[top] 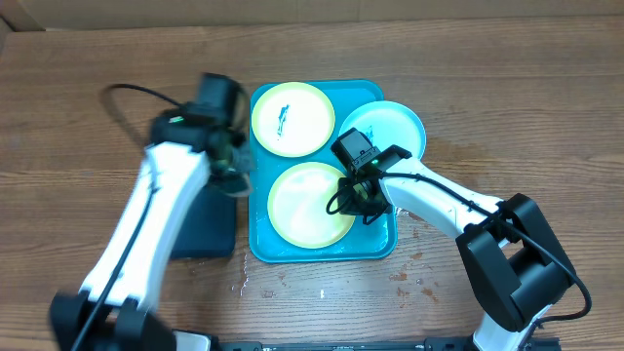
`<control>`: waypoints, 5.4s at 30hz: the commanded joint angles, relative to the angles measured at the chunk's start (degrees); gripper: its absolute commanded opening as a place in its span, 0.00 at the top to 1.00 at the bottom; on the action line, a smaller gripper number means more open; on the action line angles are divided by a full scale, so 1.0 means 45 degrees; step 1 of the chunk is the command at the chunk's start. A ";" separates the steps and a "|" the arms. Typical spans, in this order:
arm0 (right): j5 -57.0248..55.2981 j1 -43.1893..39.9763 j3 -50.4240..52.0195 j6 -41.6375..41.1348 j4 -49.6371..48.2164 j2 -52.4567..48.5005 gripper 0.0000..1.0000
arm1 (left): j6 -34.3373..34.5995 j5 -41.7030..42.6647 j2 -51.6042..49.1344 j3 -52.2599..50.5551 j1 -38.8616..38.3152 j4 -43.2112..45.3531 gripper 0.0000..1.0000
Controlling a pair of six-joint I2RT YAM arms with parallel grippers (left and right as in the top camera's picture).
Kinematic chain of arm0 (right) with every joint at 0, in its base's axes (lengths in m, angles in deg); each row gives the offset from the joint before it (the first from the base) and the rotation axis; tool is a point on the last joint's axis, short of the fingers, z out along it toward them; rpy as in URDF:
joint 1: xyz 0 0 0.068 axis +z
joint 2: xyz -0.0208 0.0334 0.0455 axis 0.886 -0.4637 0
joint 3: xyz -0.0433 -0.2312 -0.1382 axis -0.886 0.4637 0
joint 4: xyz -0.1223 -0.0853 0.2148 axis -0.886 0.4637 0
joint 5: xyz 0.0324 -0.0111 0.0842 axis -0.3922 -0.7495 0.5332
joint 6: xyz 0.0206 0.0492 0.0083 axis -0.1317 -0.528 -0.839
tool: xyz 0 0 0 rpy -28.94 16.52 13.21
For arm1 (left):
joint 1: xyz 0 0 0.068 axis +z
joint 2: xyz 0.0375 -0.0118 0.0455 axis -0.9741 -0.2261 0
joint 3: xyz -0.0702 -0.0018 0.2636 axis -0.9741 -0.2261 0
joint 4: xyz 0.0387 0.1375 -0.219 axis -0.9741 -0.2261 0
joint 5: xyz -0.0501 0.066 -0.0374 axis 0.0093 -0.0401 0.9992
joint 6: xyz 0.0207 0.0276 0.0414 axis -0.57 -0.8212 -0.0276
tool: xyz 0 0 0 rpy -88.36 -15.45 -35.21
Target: Clean dirty plates on tray and stack at the side
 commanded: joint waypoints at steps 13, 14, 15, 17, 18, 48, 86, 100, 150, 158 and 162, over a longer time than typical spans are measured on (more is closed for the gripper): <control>-0.0933 -0.0131 0.0107 0.0253 0.0335 -0.0102 0.96 | -0.0112 -0.0680 -0.2370 -0.2788 0.2181 0.2356 0.84; -0.0928 -0.0131 0.0107 0.0393 0.0389 -0.0102 0.96 | -0.0146 -0.0515 -0.2331 -0.2701 0.2336 0.2249 0.78; -0.0908 -0.0131 0.0102 0.0534 0.0457 -0.0102 0.96 | -0.0330 -0.0102 -0.2249 -0.2487 0.2579 0.2064 0.67; -0.0879 -0.0131 0.0039 0.0549 0.0748 -0.0053 0.96 | -0.0845 0.0937 -0.2055 -0.1880 0.3050 0.1598 0.43; -0.0884 -0.0131 -0.0058 0.0549 0.0996 0.0005 0.96 | -0.1112 0.1409 -0.1938 -0.1569 0.3249 0.1336 0.39; -0.5338 0.4847 -0.5979 0.4653 -0.4609 -0.1005 0.96 | -0.3104 0.4600 0.7164 0.5804 0.4833 -0.4279 0.00; -1.7121 0.9500 -0.6203 1.0894 -0.7669 -0.0680 0.96 | -0.3104 0.4609 0.7645 0.5799 0.4833 -0.4289 0.00; -1.7121 0.9500 -0.6203 1.0894 -0.7621 -0.0680 0.96 | -0.3104 0.4609 0.7645 0.5799 0.4833 -0.4289 0.00; 0.2293 -1.1560 0.1787 0.1093 0.2142 0.2982 0.96 | -0.3104 0.4609 0.7645 0.5799 0.4828 -0.4289 0.00; 0.2021 -1.0894 0.0345 0.1277 0.2725 0.3827 0.55 | -0.3099 0.4609 0.7645 0.5799 0.4828 -0.4289 0.00; 0.2992 -0.9957 -0.0379 0.2875 0.1865 0.4566 0.51 | -0.3104 0.4609 0.7645 0.5799 0.4828 -0.4289 0.00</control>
